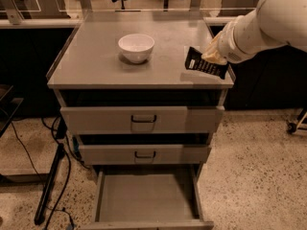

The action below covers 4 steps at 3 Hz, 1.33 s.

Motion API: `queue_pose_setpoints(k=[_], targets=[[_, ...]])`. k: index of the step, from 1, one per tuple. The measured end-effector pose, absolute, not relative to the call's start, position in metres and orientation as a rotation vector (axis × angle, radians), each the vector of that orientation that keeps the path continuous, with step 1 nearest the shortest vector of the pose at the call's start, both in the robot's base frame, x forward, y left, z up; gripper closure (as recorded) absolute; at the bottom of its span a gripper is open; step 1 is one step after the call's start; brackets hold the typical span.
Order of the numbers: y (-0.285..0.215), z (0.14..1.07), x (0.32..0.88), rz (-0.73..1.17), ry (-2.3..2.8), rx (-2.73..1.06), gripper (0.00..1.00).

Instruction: Pick rxbar chocolate from bottom drawer and place on counter

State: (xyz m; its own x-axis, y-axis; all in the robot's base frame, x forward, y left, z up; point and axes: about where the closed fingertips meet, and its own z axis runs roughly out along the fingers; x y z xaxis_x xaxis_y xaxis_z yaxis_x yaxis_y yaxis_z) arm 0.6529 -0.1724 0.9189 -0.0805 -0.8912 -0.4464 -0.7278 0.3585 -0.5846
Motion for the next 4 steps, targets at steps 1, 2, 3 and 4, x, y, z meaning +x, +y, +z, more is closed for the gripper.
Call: queue_pose_setpoints(k=[1, 2, 3, 4], targets=[[-0.177, 0.914, 0.671, -0.259, 1.864, -1.435, 1.0], [-0.182, 0.901, 0.688, -0.24, 1.892, -1.458, 1.0], [-0.184, 0.887, 0.697, -0.213, 1.913, -1.496, 1.0], [-0.184, 0.876, 0.701, -0.183, 1.926, -1.53, 1.0]])
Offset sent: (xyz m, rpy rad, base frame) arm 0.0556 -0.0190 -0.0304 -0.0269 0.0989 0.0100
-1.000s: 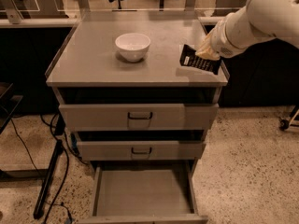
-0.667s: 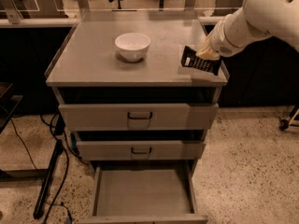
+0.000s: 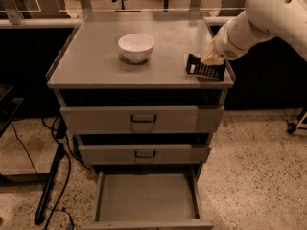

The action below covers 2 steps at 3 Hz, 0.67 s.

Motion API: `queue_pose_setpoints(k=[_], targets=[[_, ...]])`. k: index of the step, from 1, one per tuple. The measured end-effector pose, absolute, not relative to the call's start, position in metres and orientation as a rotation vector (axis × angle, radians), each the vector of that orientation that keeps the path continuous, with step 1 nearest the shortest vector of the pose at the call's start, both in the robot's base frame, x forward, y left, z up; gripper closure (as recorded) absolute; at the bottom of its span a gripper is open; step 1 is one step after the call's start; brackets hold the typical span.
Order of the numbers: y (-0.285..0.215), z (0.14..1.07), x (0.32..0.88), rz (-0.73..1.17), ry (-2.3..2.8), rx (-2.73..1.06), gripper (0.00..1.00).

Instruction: Pick rxbar chocolate from bottom drawer and place on counter

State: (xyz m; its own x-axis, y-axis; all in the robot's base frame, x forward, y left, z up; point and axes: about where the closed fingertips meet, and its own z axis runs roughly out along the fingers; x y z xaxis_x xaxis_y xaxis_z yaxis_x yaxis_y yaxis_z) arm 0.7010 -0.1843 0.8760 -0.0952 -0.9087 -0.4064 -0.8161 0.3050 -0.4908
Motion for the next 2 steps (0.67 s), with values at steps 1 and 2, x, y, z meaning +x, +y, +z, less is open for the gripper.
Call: queue_pose_setpoints(k=[1, 2], targets=[[-0.1823, 0.8691, 0.7044, -0.159, 1.928, -1.557, 1.0], [-0.1773, 0.8651, 0.7081, -0.125, 1.915, -1.579, 0.98]])
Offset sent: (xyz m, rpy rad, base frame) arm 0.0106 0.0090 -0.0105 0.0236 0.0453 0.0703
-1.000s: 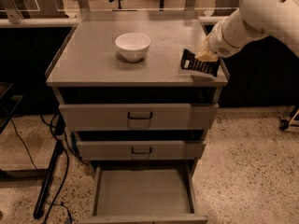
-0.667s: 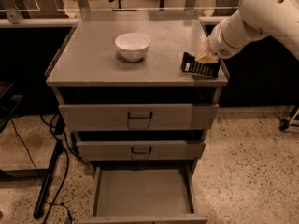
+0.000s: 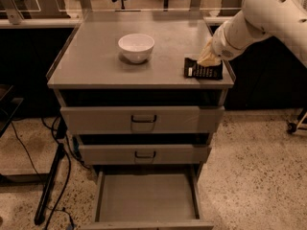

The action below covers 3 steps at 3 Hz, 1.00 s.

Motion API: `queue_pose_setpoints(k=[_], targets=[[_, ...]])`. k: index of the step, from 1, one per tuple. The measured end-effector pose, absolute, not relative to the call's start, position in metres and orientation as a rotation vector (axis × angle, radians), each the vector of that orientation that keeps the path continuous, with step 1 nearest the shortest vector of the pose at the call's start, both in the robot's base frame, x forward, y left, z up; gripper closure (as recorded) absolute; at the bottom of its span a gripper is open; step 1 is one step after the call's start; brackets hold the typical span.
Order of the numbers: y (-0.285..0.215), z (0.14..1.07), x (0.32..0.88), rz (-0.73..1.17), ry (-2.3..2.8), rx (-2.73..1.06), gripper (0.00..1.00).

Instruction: Pick rxbar chocolate from bottom drawer and place on counter

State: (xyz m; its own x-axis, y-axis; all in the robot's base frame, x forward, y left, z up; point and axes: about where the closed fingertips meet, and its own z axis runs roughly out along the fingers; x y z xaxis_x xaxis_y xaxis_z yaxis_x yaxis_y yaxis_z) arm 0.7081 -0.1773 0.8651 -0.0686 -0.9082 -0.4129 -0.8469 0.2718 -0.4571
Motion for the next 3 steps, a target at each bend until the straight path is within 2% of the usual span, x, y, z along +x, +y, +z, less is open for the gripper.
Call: queue_pose_setpoints(k=[3], targets=[[-0.1772, 0.865, 0.7081, -0.125, 1.915, -1.579, 0.29]])
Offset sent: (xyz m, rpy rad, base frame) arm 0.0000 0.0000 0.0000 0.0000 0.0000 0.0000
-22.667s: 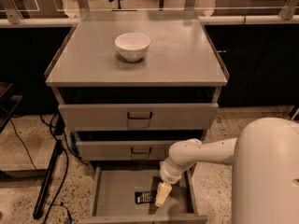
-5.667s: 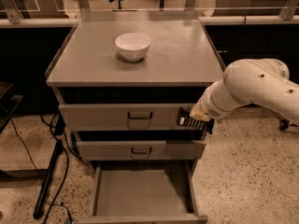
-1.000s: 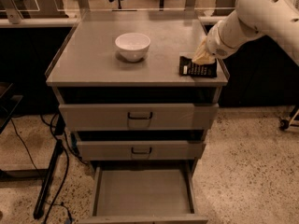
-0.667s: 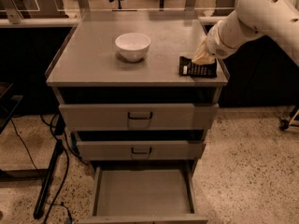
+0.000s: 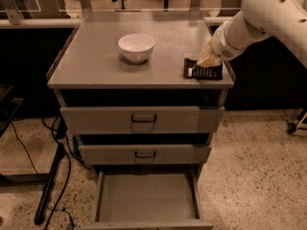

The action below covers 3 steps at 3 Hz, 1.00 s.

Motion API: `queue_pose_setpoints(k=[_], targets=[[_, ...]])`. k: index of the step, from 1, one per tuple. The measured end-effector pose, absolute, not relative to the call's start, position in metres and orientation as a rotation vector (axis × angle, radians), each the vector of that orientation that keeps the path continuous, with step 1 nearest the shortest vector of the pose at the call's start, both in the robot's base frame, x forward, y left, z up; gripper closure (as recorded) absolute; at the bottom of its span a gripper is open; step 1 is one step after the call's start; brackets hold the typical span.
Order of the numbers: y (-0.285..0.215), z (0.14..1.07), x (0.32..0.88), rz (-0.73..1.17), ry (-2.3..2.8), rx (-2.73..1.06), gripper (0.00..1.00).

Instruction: Pick rxbar chocolate from bottom drawer and place on counter

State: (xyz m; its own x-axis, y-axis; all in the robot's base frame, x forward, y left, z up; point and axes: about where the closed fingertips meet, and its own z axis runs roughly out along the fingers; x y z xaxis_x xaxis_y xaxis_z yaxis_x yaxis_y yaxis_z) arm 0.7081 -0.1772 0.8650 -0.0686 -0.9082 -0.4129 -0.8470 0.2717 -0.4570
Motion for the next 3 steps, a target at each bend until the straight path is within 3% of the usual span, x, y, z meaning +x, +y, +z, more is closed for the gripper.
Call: queue_pose_setpoints(k=[1, 3], targets=[[-0.1772, 0.865, 0.7081, -0.125, 1.915, -1.579, 0.05], [-0.1771, 0.8649, 0.7081, -0.124, 1.915, -1.58, 0.0]])
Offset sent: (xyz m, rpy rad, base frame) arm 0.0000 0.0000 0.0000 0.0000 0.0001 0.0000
